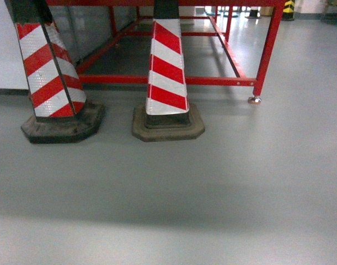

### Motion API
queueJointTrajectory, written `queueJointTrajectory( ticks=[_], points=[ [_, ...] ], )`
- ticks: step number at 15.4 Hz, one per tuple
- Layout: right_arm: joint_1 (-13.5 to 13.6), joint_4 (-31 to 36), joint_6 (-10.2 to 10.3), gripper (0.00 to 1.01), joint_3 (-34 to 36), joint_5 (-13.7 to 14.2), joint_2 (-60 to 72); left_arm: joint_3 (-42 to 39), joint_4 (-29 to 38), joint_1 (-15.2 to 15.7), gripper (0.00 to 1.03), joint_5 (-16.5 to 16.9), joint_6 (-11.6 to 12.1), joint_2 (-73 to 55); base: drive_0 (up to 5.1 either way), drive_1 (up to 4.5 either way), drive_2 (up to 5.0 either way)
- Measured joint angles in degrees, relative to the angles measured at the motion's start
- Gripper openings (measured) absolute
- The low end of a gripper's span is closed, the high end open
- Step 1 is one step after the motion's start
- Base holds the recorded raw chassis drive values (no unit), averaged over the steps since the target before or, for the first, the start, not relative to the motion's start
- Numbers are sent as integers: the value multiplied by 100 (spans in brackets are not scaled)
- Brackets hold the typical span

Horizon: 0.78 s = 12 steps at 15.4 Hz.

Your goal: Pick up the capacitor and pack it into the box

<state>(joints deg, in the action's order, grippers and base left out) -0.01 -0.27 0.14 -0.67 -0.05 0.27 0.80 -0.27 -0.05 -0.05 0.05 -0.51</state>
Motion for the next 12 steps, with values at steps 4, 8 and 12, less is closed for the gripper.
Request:
queueJointTrajectory(
  ticks=[4,8,12],
  points=[
    [0,-2,0,98,0,2,0,0,-11,0,43,0,0,0,2,407,-403],
    [0,-11,0,98,0,2,0,0,-13,0,43,4,0,0,3,408,-401],
    [0,-4,0,98,0,2,0,0,-4,0,43,2,0,0,-2,404,-408]
  ],
)
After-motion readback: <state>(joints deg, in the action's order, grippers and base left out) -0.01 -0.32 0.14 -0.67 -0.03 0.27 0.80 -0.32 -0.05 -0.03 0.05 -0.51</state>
